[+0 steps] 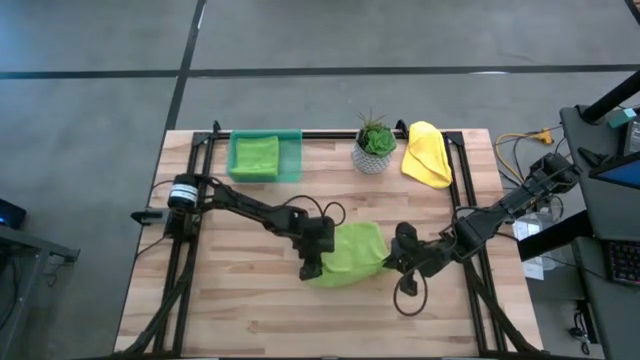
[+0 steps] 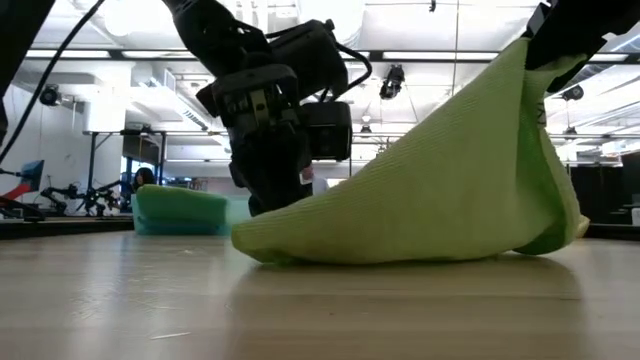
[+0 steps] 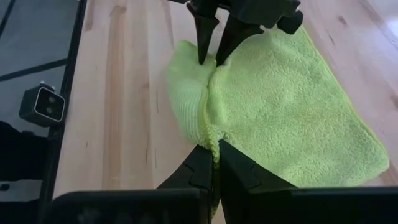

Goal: Fold microfiber towels
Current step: Fold the yellow-green microfiber cloth

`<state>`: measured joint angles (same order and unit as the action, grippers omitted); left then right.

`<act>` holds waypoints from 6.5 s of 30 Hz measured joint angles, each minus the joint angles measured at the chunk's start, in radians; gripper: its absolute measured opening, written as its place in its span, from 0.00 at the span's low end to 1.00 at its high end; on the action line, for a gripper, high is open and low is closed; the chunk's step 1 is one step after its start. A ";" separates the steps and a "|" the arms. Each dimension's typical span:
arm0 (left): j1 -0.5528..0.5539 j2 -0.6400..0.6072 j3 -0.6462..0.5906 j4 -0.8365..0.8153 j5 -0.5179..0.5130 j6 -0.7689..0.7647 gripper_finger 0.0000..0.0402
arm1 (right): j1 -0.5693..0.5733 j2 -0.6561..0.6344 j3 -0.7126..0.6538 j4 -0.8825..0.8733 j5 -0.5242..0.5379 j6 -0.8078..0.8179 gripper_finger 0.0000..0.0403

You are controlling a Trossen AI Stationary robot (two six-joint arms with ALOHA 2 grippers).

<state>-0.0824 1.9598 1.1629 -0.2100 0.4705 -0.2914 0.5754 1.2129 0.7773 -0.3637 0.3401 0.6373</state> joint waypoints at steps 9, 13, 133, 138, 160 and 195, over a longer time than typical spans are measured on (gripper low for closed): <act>-0.034 -0.015 0.035 -0.009 -0.168 -0.017 0.05 | 0.000 0.000 0.000 0.000 -0.003 0.005 0.02; -0.062 -0.060 0.039 -0.022 -0.242 -0.007 0.01 | 0.000 0.000 -0.001 0.000 -0.007 0.010 0.02; 0.002 -0.249 -0.376 0.174 -0.258 -0.348 0.00 | -0.446 0.066 -0.339 0.264 -0.160 0.199 0.16; 0.002 -0.254 -0.375 0.152 -0.246 -0.328 0.00 | -0.446 0.066 -0.340 0.267 -0.161 0.158 0.16; 0.002 -0.268 -0.379 0.083 -0.180 -0.320 0.00 | -0.472 0.380 -0.124 0.229 -0.171 -0.029 0.25; 0.002 -0.274 -0.385 0.094 -0.163 -0.318 0.00 | -0.432 0.488 0.296 0.035 -0.270 -0.062 0.24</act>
<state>-0.0803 1.6859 0.7784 -0.1158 0.3077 -0.6098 0.1436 1.7013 1.0736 -0.3283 0.0703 0.5753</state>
